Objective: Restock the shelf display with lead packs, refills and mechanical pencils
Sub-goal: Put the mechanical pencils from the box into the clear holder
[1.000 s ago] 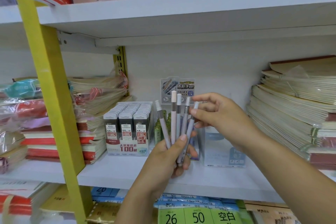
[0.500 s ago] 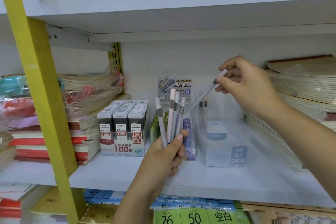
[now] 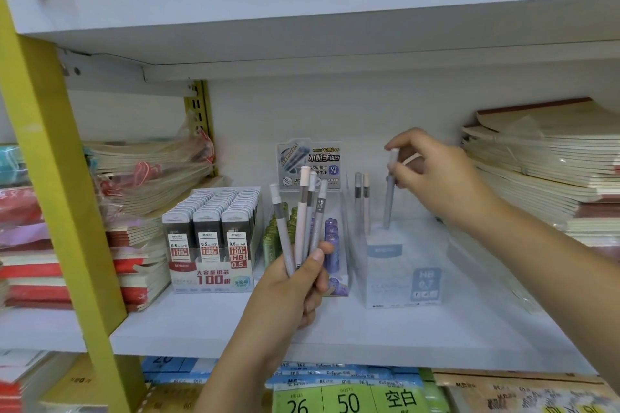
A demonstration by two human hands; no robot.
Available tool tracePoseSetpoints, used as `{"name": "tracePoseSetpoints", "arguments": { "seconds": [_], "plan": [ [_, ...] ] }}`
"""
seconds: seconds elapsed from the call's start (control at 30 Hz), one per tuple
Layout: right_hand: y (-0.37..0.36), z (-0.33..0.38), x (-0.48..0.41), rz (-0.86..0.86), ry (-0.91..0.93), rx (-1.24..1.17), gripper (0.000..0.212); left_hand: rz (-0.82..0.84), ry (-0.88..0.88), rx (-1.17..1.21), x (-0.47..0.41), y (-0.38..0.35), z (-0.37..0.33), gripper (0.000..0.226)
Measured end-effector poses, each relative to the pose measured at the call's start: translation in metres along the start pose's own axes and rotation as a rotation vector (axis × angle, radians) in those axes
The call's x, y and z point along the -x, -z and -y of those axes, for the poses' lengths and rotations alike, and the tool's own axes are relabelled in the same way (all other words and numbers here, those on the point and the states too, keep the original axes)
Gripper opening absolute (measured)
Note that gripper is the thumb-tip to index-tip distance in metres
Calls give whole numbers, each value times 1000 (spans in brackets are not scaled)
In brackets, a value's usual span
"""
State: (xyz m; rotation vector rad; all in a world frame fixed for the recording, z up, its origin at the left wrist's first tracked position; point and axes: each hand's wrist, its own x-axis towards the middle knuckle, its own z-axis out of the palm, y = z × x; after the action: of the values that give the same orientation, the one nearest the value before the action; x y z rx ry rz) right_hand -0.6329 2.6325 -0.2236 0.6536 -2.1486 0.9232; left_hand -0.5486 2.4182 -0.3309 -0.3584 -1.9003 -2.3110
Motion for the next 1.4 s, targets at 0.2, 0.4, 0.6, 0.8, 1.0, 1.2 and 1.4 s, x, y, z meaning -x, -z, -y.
{"name": "tracePoseSetpoints", "arguments": {
  "seconds": [0.2,0.4,0.6,0.8,1.0,1.2,1.4],
  "plan": [
    [-15,-7,0,78,3,-10,17,14,-3,-12,0,0,0,23],
    [-20,-11,-2,83,-22,-26,23,16,-9,-17,-1,1,1,24],
    [-22,-11,-6,97,0,60,22,14,-9,-16,0,1,1,21],
    [-22,-7,-12,-26,84,319,23,3,-2,-29,0,1,0,22],
    [-22,-8,-10,68,-85,395,19,-3,2,-25,0,0,0,22],
    [16,12,21,202,-332,60,69,-21,-9,0,3,-1,-3,23],
    [21,14,93,521,-346,154,91,-24,-3,-16,7,-4,-7,23]
  ]
}}
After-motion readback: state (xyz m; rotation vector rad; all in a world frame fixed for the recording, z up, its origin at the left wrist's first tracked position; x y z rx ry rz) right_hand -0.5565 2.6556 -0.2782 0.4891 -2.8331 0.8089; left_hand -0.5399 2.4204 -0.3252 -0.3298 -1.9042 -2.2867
